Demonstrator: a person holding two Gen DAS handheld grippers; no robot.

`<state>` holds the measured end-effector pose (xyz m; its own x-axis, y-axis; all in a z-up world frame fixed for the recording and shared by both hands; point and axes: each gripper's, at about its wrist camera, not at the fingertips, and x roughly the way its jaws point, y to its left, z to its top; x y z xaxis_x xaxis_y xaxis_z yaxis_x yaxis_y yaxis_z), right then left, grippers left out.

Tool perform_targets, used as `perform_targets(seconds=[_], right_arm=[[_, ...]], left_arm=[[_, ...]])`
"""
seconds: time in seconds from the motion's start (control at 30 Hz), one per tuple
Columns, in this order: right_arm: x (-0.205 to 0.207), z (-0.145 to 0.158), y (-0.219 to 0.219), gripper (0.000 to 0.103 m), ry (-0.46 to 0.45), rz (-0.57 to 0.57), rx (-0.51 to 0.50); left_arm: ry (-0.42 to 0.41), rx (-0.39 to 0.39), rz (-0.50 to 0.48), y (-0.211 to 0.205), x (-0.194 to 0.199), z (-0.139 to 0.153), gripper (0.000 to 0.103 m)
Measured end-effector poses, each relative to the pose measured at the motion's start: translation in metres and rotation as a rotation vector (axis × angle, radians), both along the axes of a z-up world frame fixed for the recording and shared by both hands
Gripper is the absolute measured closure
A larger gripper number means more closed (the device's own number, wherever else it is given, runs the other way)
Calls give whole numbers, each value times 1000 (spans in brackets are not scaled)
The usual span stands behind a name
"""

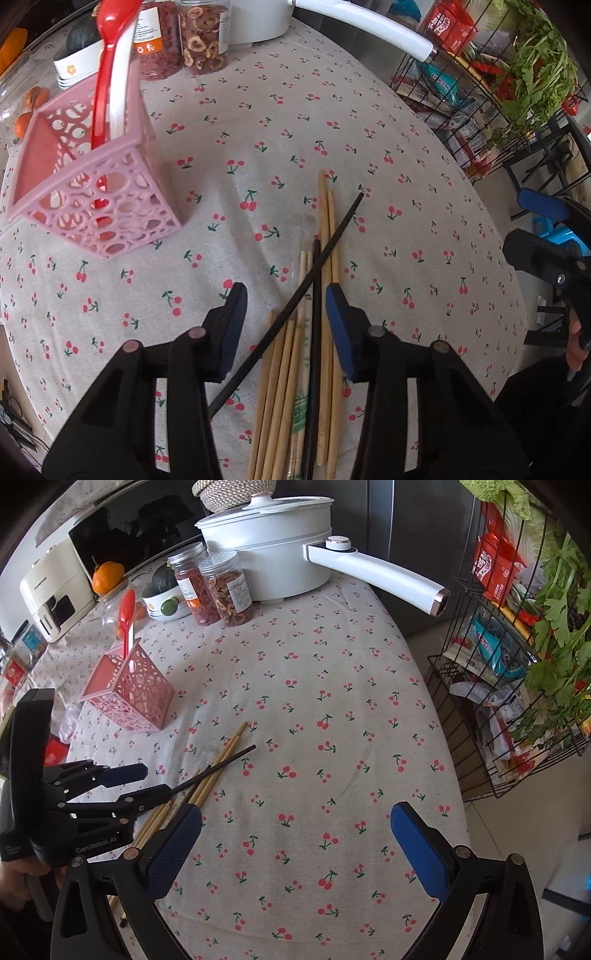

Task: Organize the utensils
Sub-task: 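Grasp a black chopstick from the pile with the left gripper, then grasp a wooden chopstick with the right gripper while the left lifts the black chopstick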

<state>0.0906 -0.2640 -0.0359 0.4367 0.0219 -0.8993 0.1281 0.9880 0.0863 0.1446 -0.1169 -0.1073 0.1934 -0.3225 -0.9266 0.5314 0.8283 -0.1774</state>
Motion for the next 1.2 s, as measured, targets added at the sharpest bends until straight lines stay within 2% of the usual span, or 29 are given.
perform_targets(seconds=[0.1,0.17,0.2,0.27,0.43,0.57,0.77,0.9,0.97,1.03,1.1,1.2], right_arm=[[-1,4,-12,0,-16,-37,38],[-2,6,-20,0,-28,-56,86],[-3,6,-23,0,-33,-65,109],[-3,7,-28,0,-38,-75,144],[0,2,-25,0,-19,-62,149],[5,-3,-18,0,3,-42,142],[10,-12,-8,0,36,-26,130],[13,-17,0,0,56,-3,114],[14,-21,3,0,69,8,105],[15,-24,6,0,80,15,100],[18,-28,7,0,91,18,109],[22,-36,7,0,114,0,141]], left_arm=[[9,38,-27,-14,2,-6,59],[24,68,-30,-20,4,-13,68],[24,56,-26,-20,4,-12,73],[34,58,-20,-20,6,-13,87],[17,66,20,-8,8,-10,95],[5,49,63,14,5,-1,96],[34,84,105,47,-6,0,97],[67,121,118,65,-10,-11,96],[78,76,138,72,-7,-12,88],[93,38,162,78,-4,-12,74],[104,17,167,78,0,-15,64],[84,28,162,69,4,-15,59]])
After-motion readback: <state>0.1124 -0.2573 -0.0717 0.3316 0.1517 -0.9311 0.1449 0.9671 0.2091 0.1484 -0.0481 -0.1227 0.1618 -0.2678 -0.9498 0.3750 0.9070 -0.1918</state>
